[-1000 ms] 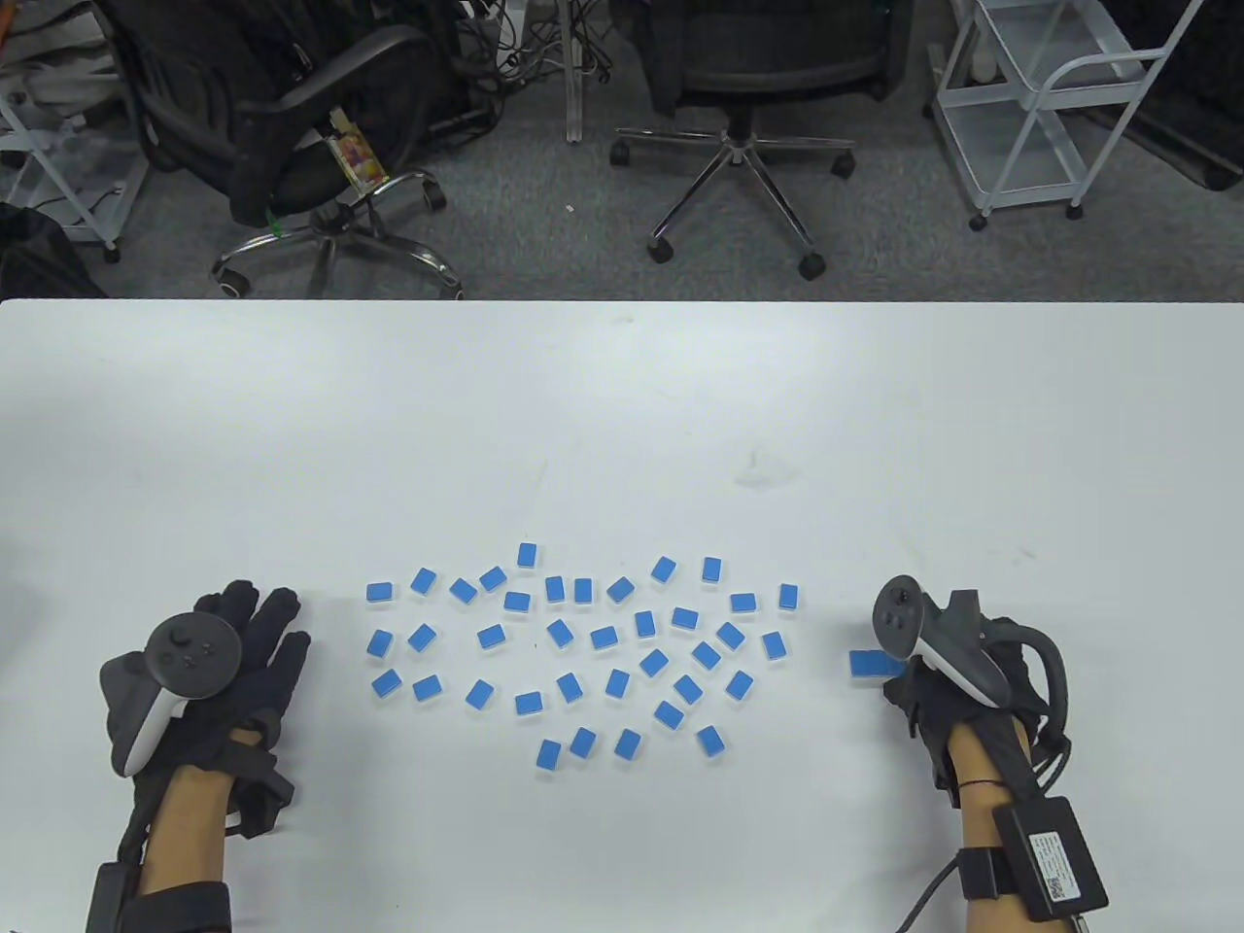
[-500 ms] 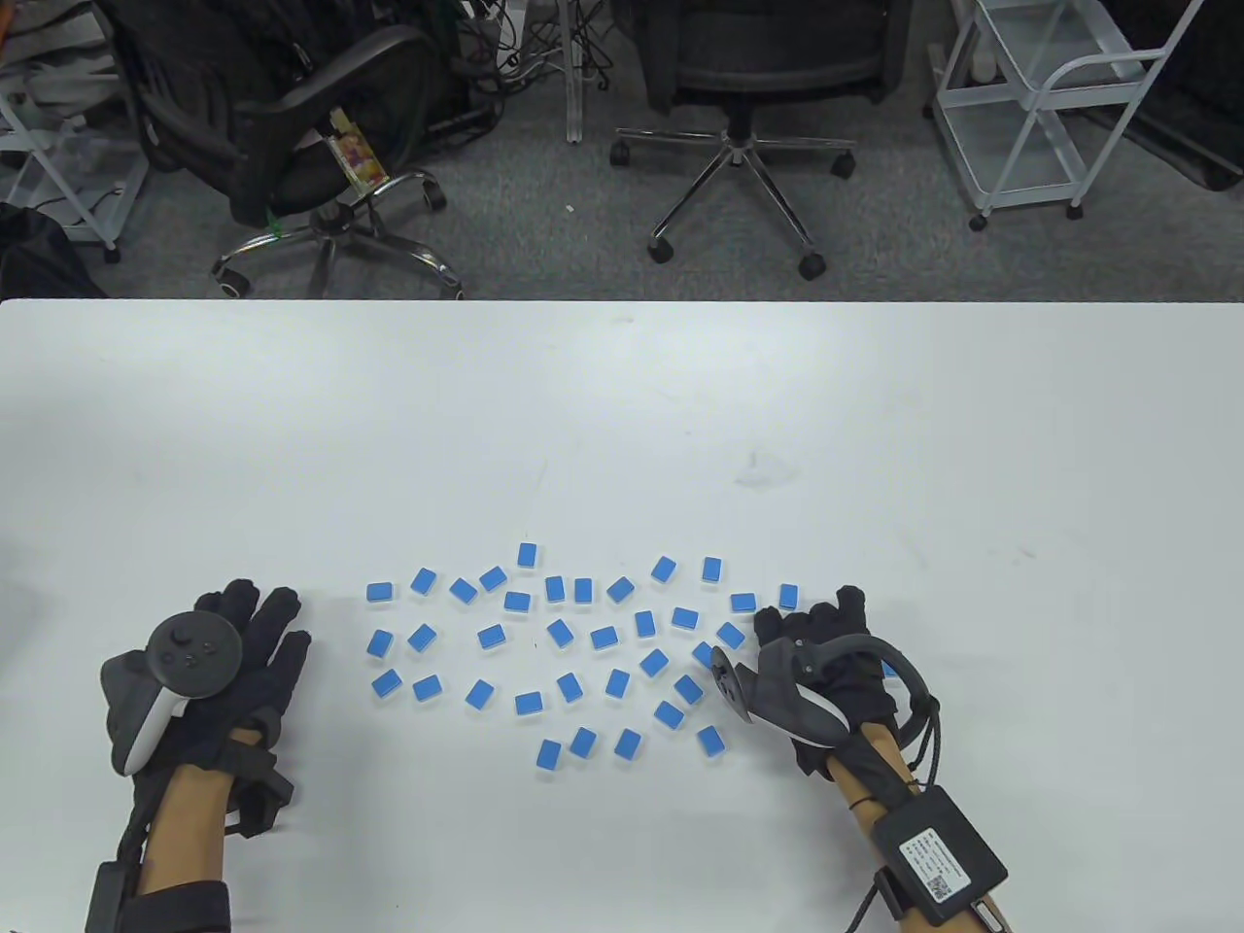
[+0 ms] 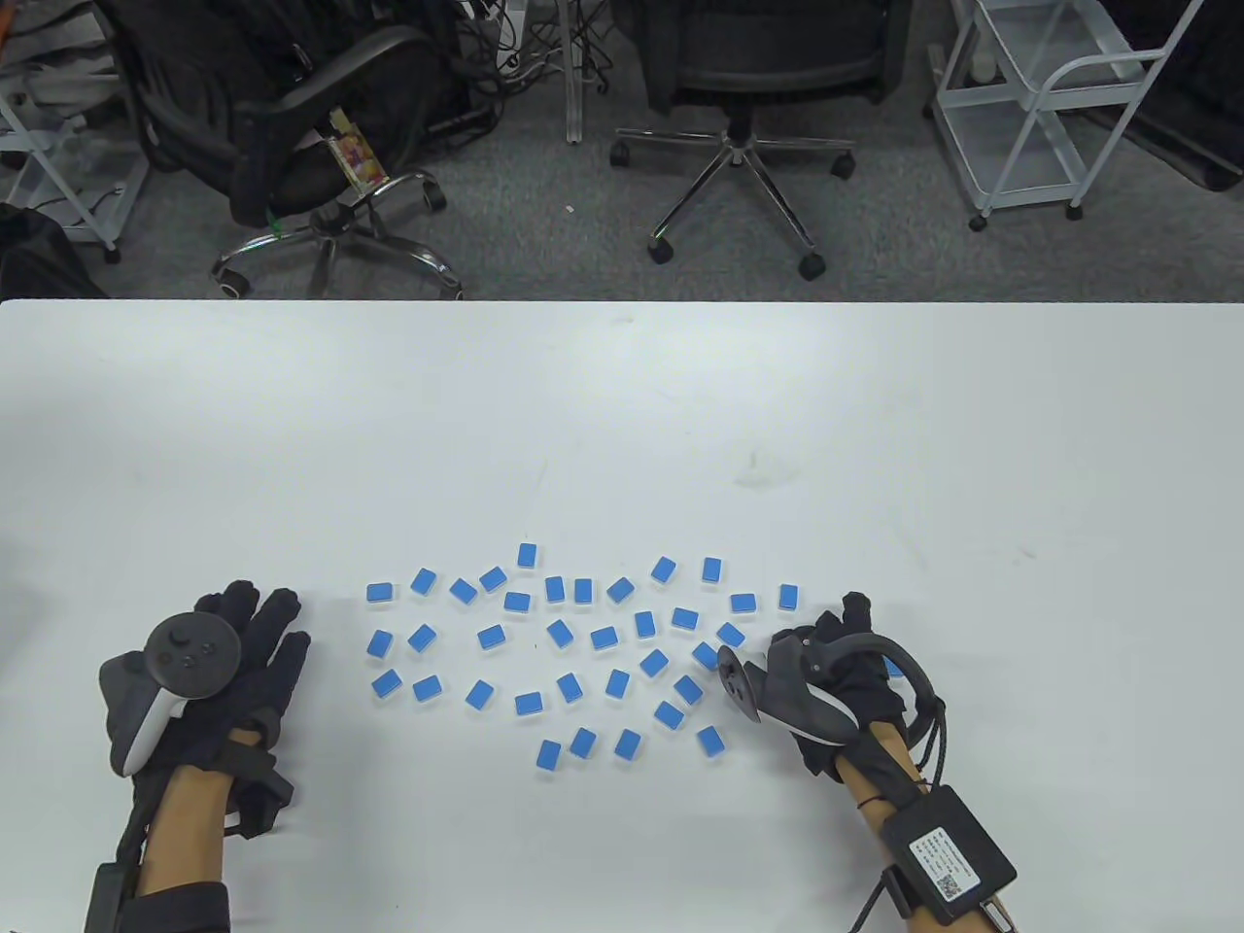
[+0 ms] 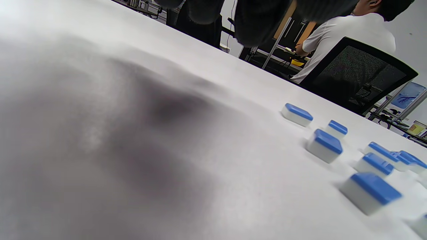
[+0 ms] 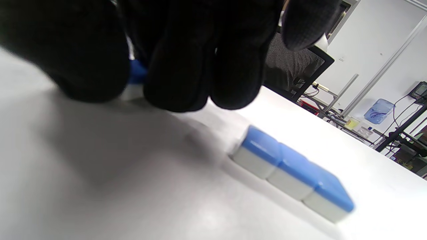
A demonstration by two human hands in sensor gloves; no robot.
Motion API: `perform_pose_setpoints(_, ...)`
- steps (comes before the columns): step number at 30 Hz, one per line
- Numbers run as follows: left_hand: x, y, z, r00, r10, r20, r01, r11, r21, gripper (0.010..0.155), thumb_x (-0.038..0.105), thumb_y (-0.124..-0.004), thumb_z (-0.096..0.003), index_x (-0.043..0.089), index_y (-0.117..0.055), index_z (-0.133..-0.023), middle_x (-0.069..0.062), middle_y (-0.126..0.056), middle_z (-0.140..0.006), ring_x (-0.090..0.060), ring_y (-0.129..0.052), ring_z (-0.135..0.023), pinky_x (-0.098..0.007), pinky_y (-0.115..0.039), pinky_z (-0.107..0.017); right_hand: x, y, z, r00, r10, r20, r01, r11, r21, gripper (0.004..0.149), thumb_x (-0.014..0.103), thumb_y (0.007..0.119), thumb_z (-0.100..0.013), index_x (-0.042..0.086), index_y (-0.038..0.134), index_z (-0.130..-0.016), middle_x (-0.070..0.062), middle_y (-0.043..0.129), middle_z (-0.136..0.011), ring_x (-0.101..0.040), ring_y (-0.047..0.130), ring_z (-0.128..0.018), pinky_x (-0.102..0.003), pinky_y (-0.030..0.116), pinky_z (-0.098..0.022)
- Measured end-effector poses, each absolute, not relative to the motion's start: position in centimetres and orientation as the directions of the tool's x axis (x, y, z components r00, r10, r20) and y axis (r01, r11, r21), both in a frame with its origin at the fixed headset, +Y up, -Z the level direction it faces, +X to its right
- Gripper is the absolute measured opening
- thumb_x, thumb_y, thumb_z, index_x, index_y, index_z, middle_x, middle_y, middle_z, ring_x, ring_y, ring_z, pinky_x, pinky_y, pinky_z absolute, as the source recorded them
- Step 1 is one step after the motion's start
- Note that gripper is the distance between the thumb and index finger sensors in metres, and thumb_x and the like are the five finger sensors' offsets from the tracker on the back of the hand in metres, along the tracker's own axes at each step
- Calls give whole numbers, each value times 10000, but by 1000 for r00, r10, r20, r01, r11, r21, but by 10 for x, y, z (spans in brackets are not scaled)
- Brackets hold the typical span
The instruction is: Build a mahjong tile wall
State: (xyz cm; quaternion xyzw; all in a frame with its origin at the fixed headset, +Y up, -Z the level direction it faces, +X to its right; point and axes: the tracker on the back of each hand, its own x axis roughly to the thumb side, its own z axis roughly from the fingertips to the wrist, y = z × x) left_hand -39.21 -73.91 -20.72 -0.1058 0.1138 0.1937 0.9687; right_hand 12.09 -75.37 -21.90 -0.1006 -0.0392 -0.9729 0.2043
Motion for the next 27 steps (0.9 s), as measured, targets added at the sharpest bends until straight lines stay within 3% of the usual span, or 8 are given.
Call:
perform_pose_setpoints(8,-392,-740,-208,898,354,-260,-403,900,-165,638,635,-532,-505,471,-494,-1121,96,-280,-1262,-222,-210,-1195,-604,-195,-840,199,-717,-230,-984,-156,-86,156,-988,7,570,475,901,-280,215,821,-780,14,974,-586,-267,907,-726,-640,552,-733)
perform_pose_setpoints(13,-392,-740,-208,895,360,-264,-409,897,-165,641,634,-531,-506,466,-494,-1124,96,-277,-1262,-223,-207,-1195,-603,-196,-840,253,-729,-235,-919,-216,-330,205,-976,69,564,465,905,-290,233,808,-795,15,968,-618,-272,896,-752,-634,559,-731)
perform_pose_setpoints(20,-392,-740,-209,893,365,-263,-415,895,-167,640,633,-532,-507,465,-494,-1123,94,-279,-1262,-226,-209,-1194,-604,-197,-839,272,-754,-238,-926,-192,-326,105,-958,266,549,448,923,-287,288,805,-800,51,967,-684,-238,895,-797,-614,581,-739)
perform_pose_setpoints(27,-392,-740,-208,893,364,-265,-414,895,-167,640,633,-532,-507,465,-495,-1124,93,-283,-1261,-226,-212,-1194,-604,-200,-838,270,-750,-239,-945,-143,-295,49,-952,303,544,401,962,-271,323,816,-790,75,979,-706,-210,904,-812,-601,603,-733)
